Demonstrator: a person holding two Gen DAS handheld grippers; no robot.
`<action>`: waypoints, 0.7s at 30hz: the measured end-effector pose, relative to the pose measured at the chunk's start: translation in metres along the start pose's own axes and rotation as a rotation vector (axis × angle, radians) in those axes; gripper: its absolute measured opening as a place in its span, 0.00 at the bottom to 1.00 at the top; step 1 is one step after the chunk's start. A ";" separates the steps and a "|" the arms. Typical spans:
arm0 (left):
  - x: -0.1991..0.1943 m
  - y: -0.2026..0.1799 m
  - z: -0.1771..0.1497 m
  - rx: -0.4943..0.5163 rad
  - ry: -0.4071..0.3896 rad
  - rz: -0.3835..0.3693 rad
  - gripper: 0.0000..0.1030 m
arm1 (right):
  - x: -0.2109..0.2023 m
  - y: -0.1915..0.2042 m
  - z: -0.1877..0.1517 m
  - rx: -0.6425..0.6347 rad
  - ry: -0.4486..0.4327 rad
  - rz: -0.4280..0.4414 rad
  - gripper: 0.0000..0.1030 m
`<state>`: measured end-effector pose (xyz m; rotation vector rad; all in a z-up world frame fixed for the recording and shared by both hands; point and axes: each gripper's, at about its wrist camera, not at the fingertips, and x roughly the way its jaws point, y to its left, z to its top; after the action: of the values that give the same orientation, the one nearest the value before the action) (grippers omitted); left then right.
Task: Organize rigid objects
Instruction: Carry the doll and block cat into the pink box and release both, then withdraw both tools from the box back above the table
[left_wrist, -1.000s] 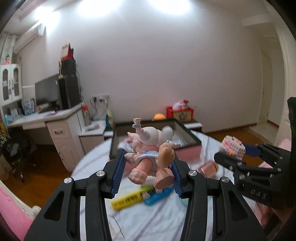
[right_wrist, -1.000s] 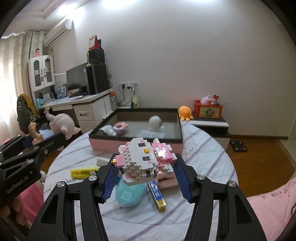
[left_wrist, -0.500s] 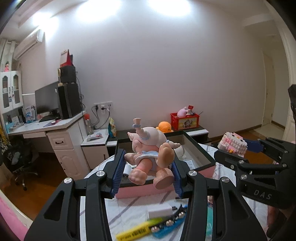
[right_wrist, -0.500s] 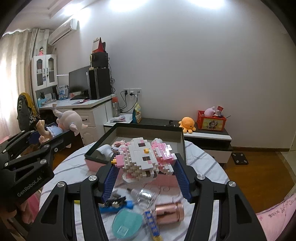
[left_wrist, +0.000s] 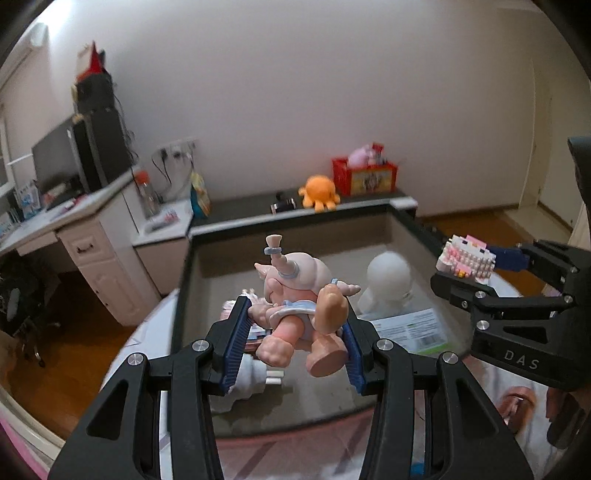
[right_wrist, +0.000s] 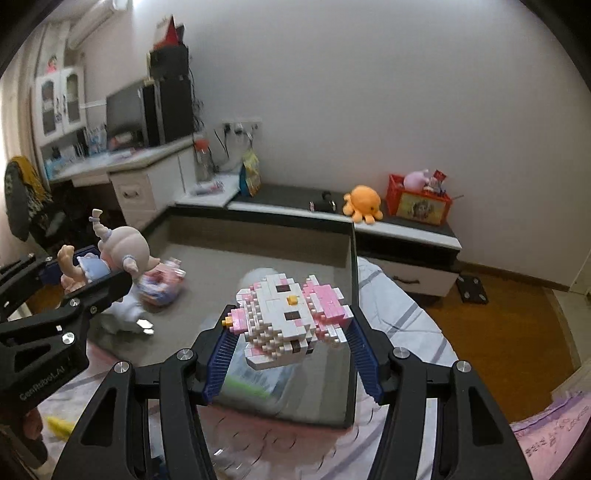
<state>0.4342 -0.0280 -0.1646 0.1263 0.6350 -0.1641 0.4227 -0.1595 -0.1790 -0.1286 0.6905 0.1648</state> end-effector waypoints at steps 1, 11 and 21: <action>0.008 -0.001 0.000 0.002 0.020 0.001 0.45 | 0.008 0.001 0.001 -0.009 0.020 -0.003 0.58; 0.039 -0.001 -0.001 0.013 0.079 0.047 0.62 | 0.046 -0.001 0.011 -0.040 0.119 -0.018 0.58; -0.019 0.021 0.002 -0.037 -0.011 0.078 0.88 | -0.003 -0.003 0.016 -0.018 -0.001 0.001 0.78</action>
<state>0.4241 -0.0057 -0.1495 0.1144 0.6208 -0.0773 0.4309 -0.1605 -0.1647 -0.1454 0.6884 0.1716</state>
